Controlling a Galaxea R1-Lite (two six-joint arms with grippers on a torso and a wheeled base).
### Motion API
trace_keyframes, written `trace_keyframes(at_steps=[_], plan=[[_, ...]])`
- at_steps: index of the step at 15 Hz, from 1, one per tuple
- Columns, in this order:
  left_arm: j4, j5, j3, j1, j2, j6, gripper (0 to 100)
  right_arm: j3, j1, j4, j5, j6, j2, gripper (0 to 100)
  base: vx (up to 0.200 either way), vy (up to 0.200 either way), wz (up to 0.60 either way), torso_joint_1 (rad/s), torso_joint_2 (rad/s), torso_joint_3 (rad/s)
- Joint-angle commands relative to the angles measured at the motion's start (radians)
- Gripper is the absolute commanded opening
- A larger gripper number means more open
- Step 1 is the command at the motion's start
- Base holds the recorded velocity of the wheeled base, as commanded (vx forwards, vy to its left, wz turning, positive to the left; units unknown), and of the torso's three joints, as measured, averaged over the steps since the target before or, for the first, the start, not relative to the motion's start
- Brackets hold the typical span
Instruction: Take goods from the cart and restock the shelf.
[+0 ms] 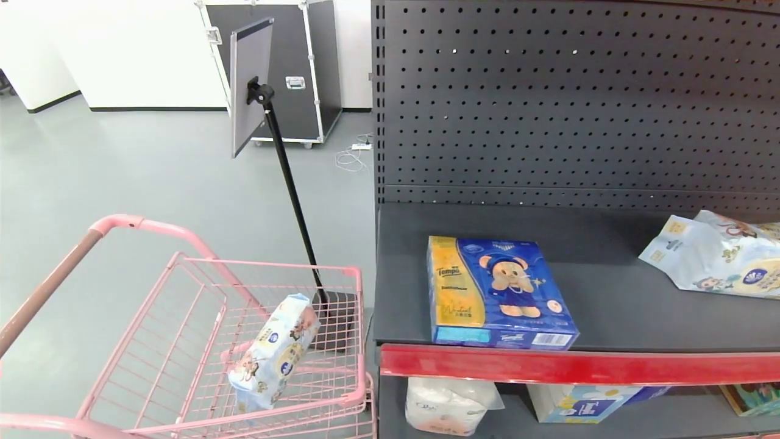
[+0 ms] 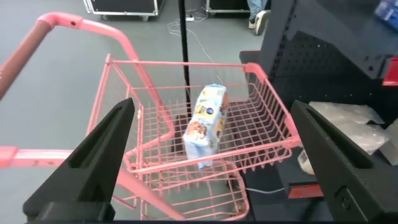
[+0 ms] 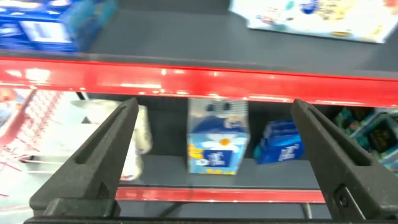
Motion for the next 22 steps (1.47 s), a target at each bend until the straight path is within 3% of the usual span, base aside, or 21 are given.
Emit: trace_keyframes(at_steps=[1, 9, 22], plan=[[0.000, 0.000, 0.000, -0.002, 0.001, 0.000, 100, 0.000, 0.000, 0.000, 0.000, 0.000, 0.001, 100, 0.000, 0.000, 0.00, 0.000, 0.00, 0.000], [0.000, 0.000, 0.000, -0.002, 0.001, 0.001, 100, 0.000, 0.000, 0.000, -0.001, 0.001, 0.001, 100, 0.000, 0.000, 0.00, -0.009, 0.02, 0.013], [0.000, 0.000, 0.000, 0.000, 0.001, 0.001, 100, 0.000, 0.000, 0.000, -0.001, 0.001, 0.001, 100, 0.000, 0.000, 0.00, -0.143, 0.39, 0.237]])
